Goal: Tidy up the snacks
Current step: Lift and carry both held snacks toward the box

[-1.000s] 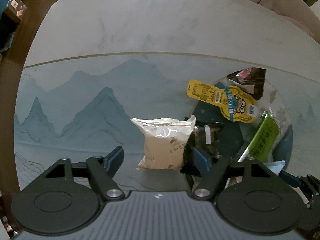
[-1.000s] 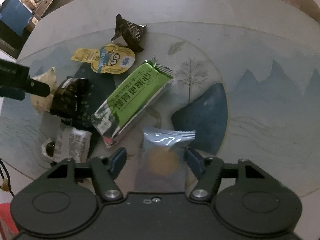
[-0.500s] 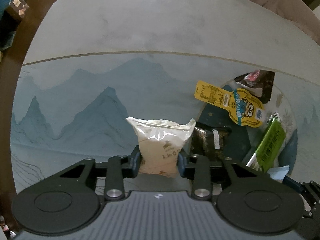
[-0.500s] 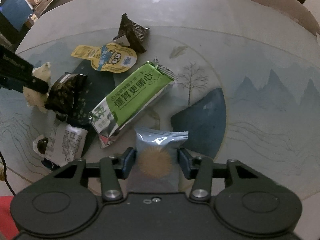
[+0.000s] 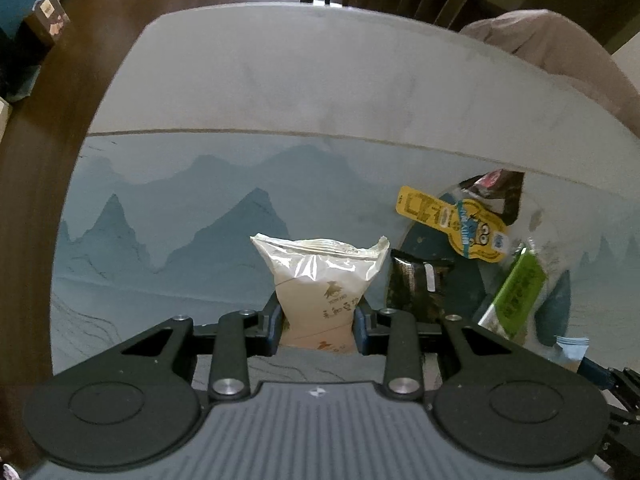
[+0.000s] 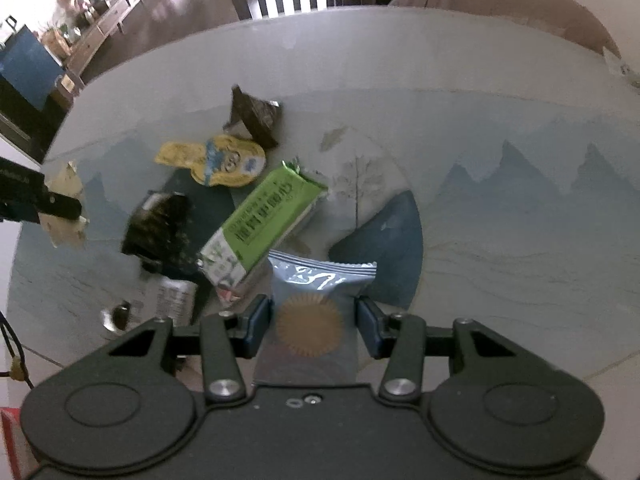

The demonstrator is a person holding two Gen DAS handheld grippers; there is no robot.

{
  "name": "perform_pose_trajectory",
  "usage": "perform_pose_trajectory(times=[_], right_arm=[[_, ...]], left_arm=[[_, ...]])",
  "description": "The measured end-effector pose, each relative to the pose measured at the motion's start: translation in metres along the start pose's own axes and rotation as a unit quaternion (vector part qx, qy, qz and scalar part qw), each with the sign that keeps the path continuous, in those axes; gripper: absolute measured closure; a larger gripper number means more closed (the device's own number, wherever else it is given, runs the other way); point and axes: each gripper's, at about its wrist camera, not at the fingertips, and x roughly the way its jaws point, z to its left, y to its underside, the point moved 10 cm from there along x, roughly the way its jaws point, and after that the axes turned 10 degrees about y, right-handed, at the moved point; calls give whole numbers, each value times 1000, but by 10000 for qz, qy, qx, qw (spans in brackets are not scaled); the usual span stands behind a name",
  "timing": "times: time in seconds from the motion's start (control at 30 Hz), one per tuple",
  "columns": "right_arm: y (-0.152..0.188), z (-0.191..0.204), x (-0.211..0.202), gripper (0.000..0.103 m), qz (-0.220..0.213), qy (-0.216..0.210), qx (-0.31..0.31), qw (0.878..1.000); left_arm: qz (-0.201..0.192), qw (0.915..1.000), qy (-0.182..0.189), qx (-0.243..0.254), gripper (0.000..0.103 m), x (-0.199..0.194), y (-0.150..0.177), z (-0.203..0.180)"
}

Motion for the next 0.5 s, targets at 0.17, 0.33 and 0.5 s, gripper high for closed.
perform_pose_trajectory(times=[0.17,0.33,0.5], right_arm=[[-3,3,-29,56,-195,-60,48,9998],[-2,6,-58,56,-406,-154,56,9990],[5,10,-86,56,-568,-259,60,9980]], left_arm=[[-199,9997,92,55,70,-28,2,-3],[-378,9990,172,170,70,-56,12,-11],[-502,9979,205,341,70,-79,27,-23]])
